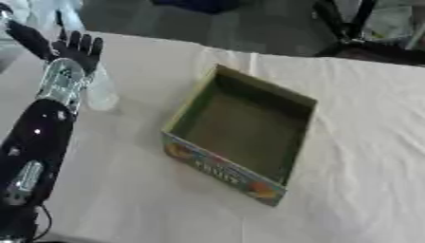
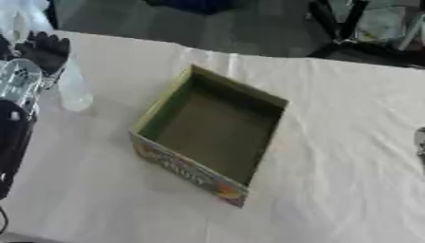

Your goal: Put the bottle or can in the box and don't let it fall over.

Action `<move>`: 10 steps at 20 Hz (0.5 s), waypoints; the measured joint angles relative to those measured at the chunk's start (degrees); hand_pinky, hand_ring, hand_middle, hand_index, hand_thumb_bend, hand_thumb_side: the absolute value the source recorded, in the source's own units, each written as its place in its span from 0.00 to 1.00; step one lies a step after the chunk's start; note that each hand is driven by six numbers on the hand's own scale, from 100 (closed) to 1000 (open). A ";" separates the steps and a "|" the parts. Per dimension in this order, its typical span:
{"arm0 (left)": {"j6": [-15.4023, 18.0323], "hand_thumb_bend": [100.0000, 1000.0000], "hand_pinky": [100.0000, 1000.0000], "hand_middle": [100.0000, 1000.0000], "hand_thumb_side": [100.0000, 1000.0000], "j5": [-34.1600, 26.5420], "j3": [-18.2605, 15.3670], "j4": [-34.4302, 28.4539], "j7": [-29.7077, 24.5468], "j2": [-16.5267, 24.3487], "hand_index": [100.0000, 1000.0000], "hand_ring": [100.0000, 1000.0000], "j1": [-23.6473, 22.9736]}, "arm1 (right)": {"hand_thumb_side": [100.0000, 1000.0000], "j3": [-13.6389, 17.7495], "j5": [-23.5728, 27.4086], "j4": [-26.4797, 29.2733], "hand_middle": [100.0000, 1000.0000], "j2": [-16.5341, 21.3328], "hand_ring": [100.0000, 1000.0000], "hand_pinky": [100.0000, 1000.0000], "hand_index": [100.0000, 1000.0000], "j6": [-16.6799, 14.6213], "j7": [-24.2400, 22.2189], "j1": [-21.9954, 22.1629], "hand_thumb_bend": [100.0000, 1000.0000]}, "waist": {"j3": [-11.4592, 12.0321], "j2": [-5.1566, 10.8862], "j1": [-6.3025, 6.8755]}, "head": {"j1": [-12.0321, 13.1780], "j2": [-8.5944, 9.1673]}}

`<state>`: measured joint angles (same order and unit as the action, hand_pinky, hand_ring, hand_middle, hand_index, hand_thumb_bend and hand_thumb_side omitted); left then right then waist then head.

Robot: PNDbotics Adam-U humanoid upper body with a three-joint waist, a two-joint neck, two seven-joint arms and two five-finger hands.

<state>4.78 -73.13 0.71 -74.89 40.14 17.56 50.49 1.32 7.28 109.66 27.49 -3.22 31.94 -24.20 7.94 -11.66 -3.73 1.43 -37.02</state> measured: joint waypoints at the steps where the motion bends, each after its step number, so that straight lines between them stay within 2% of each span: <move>1: -0.02 0.57 0.00 0.00 1.00 -0.01 0.00 -0.03 -0.02 0.00 0.97 0.00 0.00 | 0.37 -0.03 0.01 0.00 0.94 0.00 0.93 0.99 0.83 0.01 -0.02 0.00 0.38 | 0.00 0.00 0.00 | 0.01 0.00; 10: -0.61 0.58 0.00 0.00 1.00 -0.01 0.17 -3.53 0.07 0.00 0.97 0.00 0.05 | 0.38 -0.31 0.02 0.00 0.94 -0.01 0.93 0.99 0.83 0.08 -0.12 0.00 0.38 | 0.01 0.00 0.02 | 0.25 0.00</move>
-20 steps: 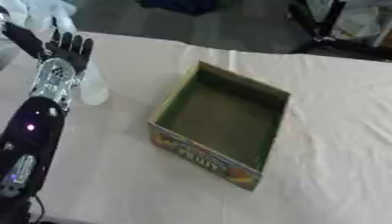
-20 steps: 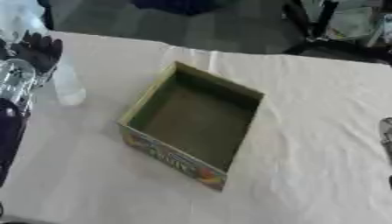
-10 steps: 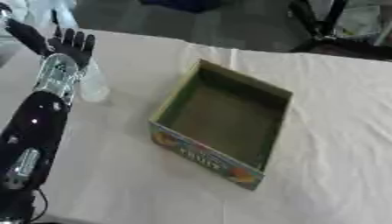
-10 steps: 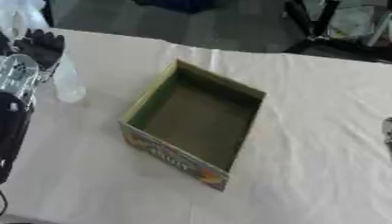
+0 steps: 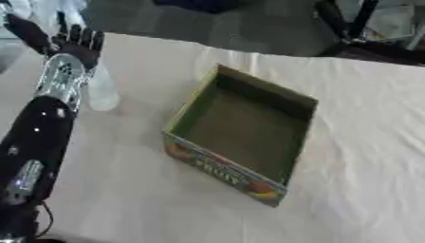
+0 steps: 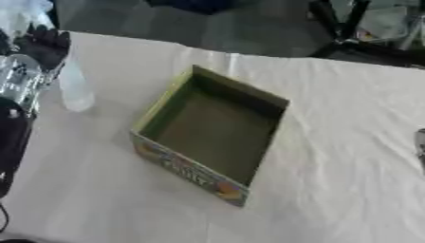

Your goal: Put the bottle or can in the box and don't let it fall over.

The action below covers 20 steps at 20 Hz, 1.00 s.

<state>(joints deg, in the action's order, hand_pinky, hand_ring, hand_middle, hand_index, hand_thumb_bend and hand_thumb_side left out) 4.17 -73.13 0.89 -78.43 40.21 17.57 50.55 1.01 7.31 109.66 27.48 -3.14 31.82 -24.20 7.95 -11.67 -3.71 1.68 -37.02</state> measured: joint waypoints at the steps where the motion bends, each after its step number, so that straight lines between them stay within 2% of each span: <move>1: -0.12 0.58 0.00 0.00 1.00 0.00 0.01 -0.46 0.07 0.00 0.97 0.00 0.09 | 0.38 0.00 0.01 0.00 0.94 0.00 0.93 0.99 0.83 0.00 0.00 0.00 0.38 | 0.00 0.00 0.00 | 0.01 0.00; 11: -0.85 0.57 0.00 0.00 1.00 -0.17 0.44 -2.97 0.07 0.01 0.96 0.00 2.48 | 0.38 -0.02 0.04 0.00 0.94 -0.04 0.93 0.99 0.83 -0.01 -0.06 0.00 0.38 | 0.00 0.02 0.02 | 0.25 -0.02; 20: -2.18 0.57 0.00 0.00 1.00 -0.17 2.22 -5.62 -0.11 -0.93 0.97 0.00 6.10 | 0.38 -0.05 0.10 0.00 0.93 -0.07 0.93 0.99 0.83 0.00 -0.22 -0.26 0.37 | -0.01 0.17 0.02 | 0.26 -0.09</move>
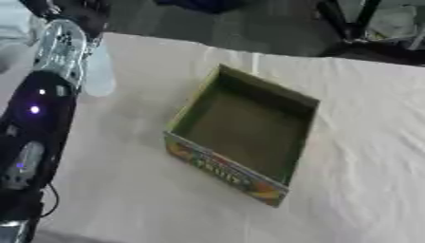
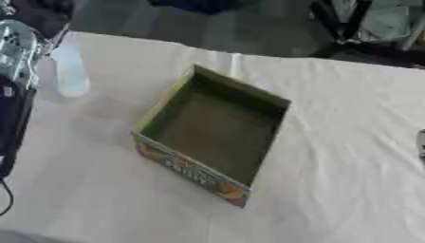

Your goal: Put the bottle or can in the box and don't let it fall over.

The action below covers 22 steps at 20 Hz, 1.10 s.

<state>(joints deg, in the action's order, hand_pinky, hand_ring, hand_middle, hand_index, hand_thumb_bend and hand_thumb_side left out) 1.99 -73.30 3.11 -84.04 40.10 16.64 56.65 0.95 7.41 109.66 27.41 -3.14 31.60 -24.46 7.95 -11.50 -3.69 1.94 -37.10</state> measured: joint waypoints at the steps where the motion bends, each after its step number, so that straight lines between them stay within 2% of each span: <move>1: -0.26 0.57 0.00 0.00 1.00 0.01 0.38 -0.48 0.02 -0.46 0.97 0.00 0.21 | 0.38 0.00 0.01 0.00 0.93 -0.01 0.93 0.99 0.83 0.00 0.00 -0.10 0.37 | -0.01 0.01 -0.01 | 0.00 -0.03; 14: -4.81 0.57 0.00 0.00 1.00 1.69 6.26 -8.24 0.12 -6.39 0.97 0.00 1.95 | 0.38 0.02 0.51 -0.09 0.94 -0.67 0.93 0.99 0.83 -0.02 0.18 -0.73 0.37 | -0.72 0.78 -0.36 | -2.65 -1.38; 22: -7.62 0.56 0.00 0.00 1.00 2.11 9.47 -10.16 0.28 -11.27 0.97 0.00 2.10 | 0.38 0.06 1.48 -1.51 0.94 -2.17 0.93 1.00 0.83 -0.26 0.79 -1.76 0.37 | -3.09 1.30 -1.04 | -2.54 -1.56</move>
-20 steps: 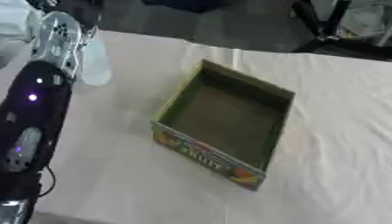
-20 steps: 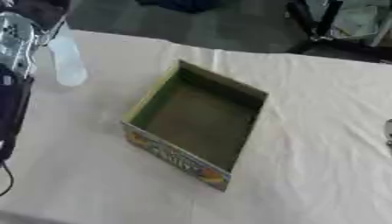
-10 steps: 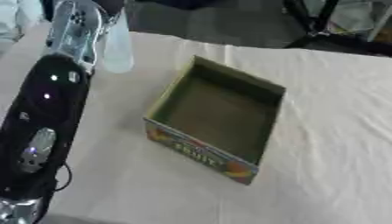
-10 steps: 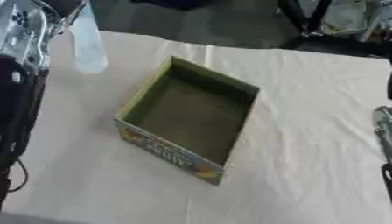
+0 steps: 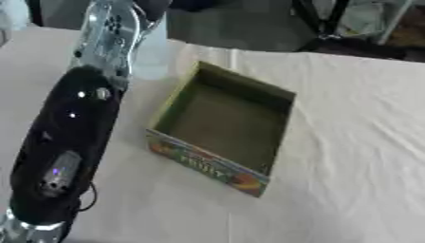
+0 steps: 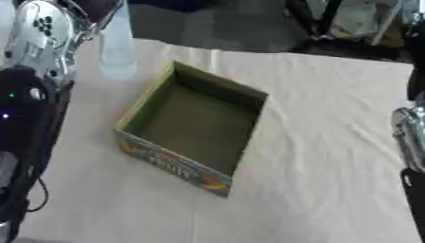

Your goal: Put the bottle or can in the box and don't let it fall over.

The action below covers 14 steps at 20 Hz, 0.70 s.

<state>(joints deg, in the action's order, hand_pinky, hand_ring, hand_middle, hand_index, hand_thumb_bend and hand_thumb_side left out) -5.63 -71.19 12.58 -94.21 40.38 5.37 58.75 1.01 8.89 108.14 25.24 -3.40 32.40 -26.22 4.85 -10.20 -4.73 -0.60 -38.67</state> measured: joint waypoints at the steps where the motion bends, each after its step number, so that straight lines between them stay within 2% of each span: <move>1: -0.16 0.56 0.00 0.00 1.00 0.10 0.18 -0.07 -0.07 -0.42 0.97 0.00 0.00 | 0.38 0.02 0.07 -0.12 0.94 -0.15 0.93 1.00 0.83 -0.01 0.14 0.00 0.37 | -0.36 0.00 -0.03 | 0.02 0.00; 8: -1.05 0.56 0.00 0.00 1.00 0.69 1.06 -0.13 -0.89 -2.53 0.97 0.00 -0.63 | 0.38 0.04 0.47 -0.47 0.94 -0.43 0.93 1.00 0.83 -0.10 0.41 -0.44 0.36 | -2.25 -0.16 -0.01 | 0.45 -0.01; 14: -1.42 0.56 0.00 0.00 1.00 1.15 1.37 0.19 -1.34 -3.29 0.97 0.00 -0.84 | 0.38 0.01 0.56 -0.49 0.94 -0.83 0.93 1.00 0.83 -0.11 0.41 -1.03 0.36 | -3.61 -1.28 0.18 | 0.94 0.05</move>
<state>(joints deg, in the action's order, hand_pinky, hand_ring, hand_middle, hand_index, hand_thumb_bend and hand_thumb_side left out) -7.05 -70.04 13.94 -94.02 39.04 2.08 57.90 1.02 9.45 107.66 24.41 -3.50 32.81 -27.25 1.24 -11.48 -4.54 0.34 -38.61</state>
